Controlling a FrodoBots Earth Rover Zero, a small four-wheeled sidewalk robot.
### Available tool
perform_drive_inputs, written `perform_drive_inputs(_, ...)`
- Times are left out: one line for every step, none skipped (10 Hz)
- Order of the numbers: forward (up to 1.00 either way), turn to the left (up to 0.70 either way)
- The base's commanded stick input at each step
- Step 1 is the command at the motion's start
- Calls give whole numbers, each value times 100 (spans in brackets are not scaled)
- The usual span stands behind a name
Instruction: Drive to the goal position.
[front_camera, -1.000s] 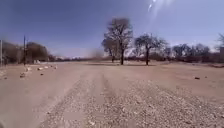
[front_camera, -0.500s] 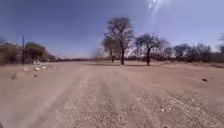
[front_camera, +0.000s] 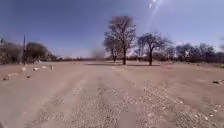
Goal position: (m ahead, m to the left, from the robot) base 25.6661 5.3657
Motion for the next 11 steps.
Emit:
perform_drive_inputs(100, 0)
perform_drive_inputs(100, 0)
perform_drive_inputs(100, 0)
perform_drive_inputs(100, 0)
perform_drive_inputs(100, 0)
perform_drive_inputs(100, 0)
perform_drive_inputs(100, 0)
perform_drive_inputs(100, 0)
perform_drive_inputs(100, 0)
perform_drive_inputs(100, 0)
perform_drive_inputs(100, 0)
